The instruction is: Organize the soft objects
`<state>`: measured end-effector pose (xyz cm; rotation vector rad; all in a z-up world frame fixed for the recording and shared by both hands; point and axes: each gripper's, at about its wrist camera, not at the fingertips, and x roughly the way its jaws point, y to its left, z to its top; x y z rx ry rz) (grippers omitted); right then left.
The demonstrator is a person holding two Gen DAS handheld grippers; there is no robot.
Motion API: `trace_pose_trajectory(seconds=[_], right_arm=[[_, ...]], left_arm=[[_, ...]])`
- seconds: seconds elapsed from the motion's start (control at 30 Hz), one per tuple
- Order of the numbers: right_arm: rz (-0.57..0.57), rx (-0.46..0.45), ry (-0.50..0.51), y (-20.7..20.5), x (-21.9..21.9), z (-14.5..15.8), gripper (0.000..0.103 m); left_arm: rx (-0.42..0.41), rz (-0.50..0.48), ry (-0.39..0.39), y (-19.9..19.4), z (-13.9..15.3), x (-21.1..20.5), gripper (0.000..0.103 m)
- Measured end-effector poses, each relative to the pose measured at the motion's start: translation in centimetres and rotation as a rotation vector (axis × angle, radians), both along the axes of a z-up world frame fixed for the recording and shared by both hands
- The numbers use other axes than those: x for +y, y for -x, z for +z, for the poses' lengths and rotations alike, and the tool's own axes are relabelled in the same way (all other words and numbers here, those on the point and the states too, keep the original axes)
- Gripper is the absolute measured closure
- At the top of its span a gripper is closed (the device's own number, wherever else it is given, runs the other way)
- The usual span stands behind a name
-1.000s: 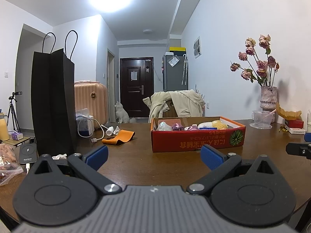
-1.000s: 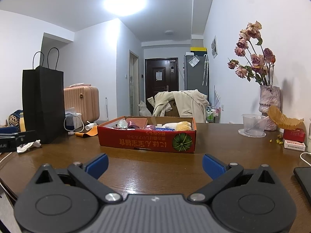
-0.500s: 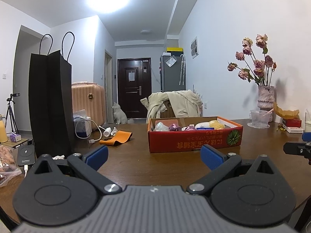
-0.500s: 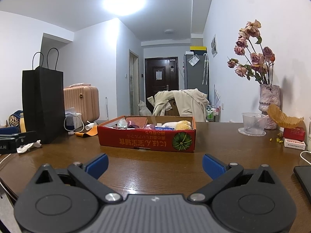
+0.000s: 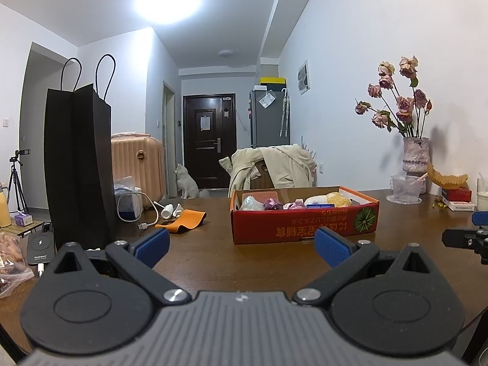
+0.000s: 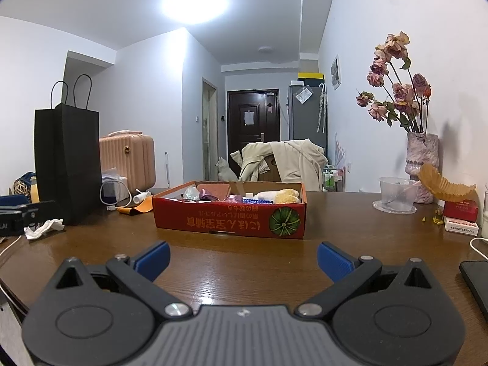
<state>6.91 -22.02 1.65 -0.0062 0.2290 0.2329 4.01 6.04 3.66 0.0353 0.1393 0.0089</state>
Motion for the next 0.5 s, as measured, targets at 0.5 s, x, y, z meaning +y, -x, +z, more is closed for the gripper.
trace_pose_trajectory(seconds=[0.5], right_arm=[[-0.009,-0.036,-0.021,0.46,-0.37,0.68,0.000]], left_arm=[[-0.042,-0.012,-0.012,0.63,0.96,-0.33,0.000]])
